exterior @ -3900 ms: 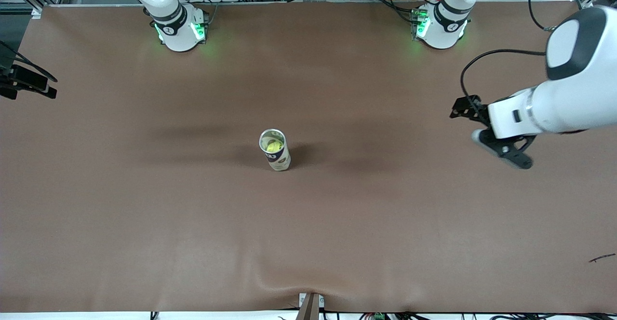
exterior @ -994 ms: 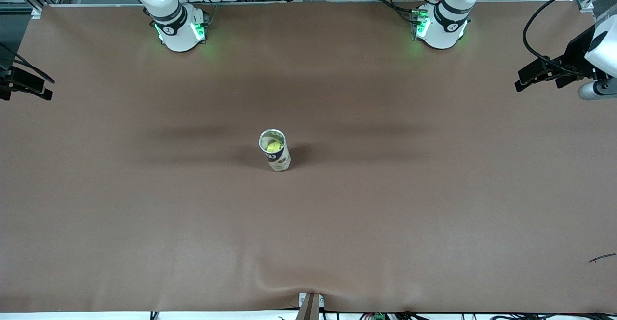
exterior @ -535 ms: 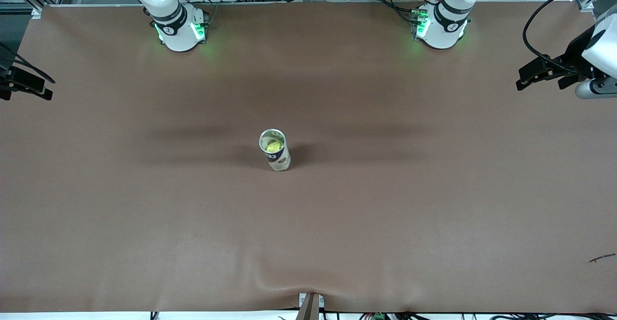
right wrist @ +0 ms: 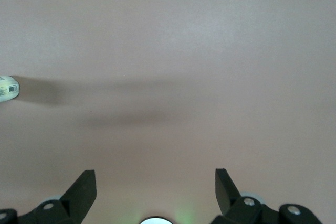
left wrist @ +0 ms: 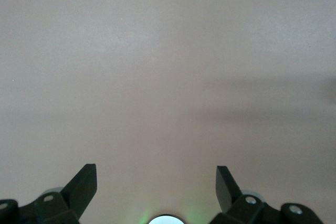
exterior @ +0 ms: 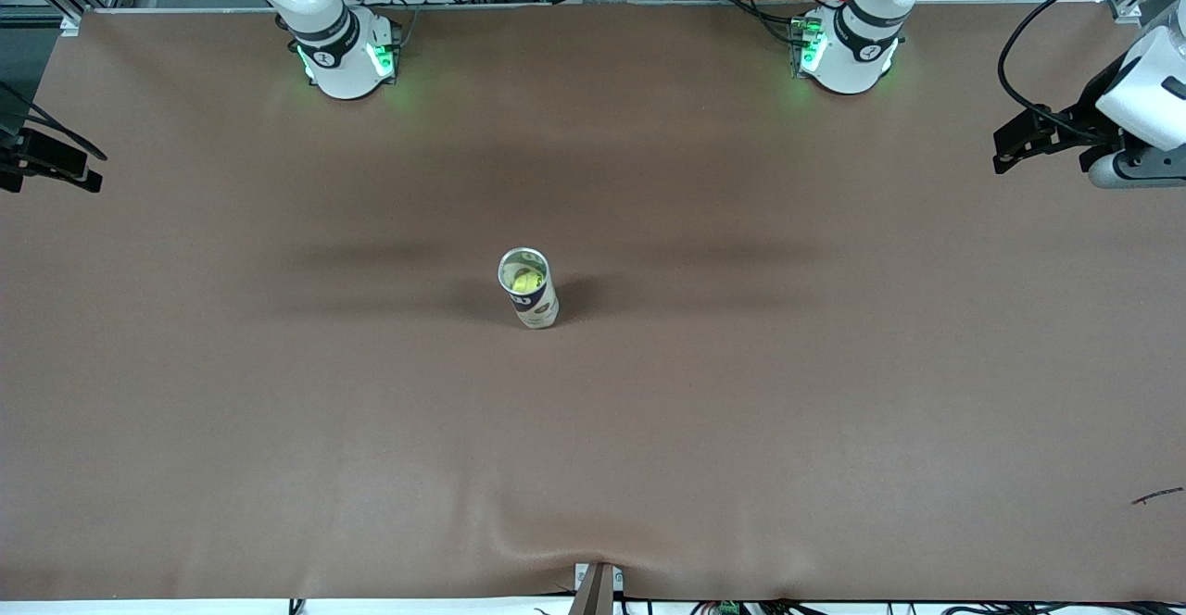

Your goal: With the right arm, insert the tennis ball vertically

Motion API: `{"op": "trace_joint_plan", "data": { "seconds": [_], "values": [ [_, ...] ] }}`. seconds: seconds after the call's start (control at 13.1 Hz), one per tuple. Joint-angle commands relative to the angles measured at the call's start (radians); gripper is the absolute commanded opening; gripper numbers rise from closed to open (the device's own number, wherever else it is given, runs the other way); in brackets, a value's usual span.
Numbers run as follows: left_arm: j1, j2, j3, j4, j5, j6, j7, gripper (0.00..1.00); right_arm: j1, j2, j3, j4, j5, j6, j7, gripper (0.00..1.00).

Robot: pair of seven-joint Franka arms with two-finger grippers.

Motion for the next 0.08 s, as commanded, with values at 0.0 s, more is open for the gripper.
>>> {"op": "trace_joint_plan", "data": {
  "seconds": [0.0],
  "values": [
    [0.009, -0.01, -0.002, 0.0, 0.004, 0.005, 0.015, 1.0, -0.002, -0.003, 0.002, -0.002, -0.013, -0.006, -0.002, 1.0]
  ]
}}
